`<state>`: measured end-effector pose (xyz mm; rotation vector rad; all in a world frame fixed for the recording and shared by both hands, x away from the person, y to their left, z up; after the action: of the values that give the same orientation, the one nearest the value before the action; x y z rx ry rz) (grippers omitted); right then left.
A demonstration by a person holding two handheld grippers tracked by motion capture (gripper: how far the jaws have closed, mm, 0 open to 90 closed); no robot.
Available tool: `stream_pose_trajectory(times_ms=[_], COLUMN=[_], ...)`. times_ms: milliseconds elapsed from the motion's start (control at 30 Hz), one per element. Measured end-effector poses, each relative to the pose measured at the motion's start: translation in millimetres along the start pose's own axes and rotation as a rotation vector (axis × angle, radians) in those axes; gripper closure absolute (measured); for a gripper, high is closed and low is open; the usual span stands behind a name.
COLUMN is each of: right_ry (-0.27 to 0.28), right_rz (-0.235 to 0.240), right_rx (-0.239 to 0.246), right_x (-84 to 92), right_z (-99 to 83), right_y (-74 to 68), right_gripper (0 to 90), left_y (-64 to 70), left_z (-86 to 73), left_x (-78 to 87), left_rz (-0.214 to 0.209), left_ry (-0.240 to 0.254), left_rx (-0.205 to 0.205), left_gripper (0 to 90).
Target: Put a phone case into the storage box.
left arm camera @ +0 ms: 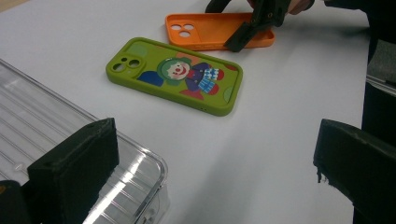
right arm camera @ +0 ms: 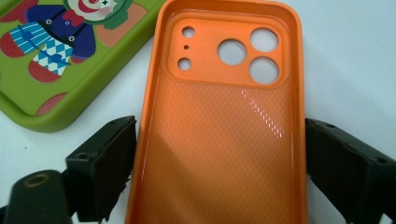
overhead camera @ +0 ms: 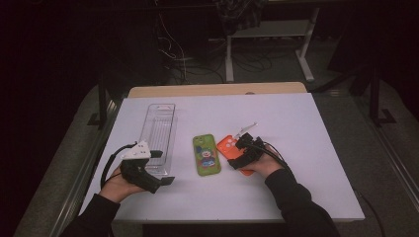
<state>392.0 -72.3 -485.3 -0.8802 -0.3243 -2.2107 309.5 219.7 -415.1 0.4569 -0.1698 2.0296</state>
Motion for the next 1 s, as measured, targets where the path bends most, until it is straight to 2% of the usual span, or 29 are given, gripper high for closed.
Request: stream_pose_trajectory(times_ms=[233,500,567,667,700,800,1000], right_ry=[-0.004,-0.010,-0.016,-0.016,-0.011,-0.011,0.004], right_rz=[-0.018,-0.016,-0.015,-0.009,-0.007,0.002,0.022], right_rx=[-0.007,-0.016,0.007,0.006,0.024,0.022,0.036], right_x=[0.9,1.5,3.0,6.8,8.2,14.8,24.3], right_z=[0.2,0.9,1.4,2.2,2.7,5.5,13.5], right_y=[-0.6,-0.7,1.8,5.8,8.4,13.1,22.0], right_gripper=[14.2,14.8,14.9,14.9,14.9,14.9,14.9], left_y=[0.5,-0.3,-1.3,-1.8,-1.7,-1.6,-2.8], left_z=[0.0,0.5,1.6,3.2,4.8,9.3,17.8], left_x=[-0.2,0.3,0.3,-0.4,-0.7,-3.4,-8.7], left_rz=[0.000,-0.003,-0.003,-0.002,-0.002,-0.001,-0.005], left_ry=[-0.002,-0.006,-0.006,-0.002,-0.009,0.008,0.005], left_rx=[-0.001,-0.004,-0.006,-0.009,-0.008,0.000,-0.008], left_gripper=[0.0,0.0,0.0,0.0,0.0,0.0,0.0])
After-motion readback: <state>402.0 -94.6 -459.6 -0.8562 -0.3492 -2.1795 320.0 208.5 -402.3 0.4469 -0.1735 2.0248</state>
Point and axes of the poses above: each handheld gripper's, and its own axes: x roughly backward along the jaws, z roughly out of its top, y roughly to its right, the point moved 5 cm from there along -x, roughly forward along the jaws, and after that the axes turned 14 degrees about y, right-handed, at the moved point
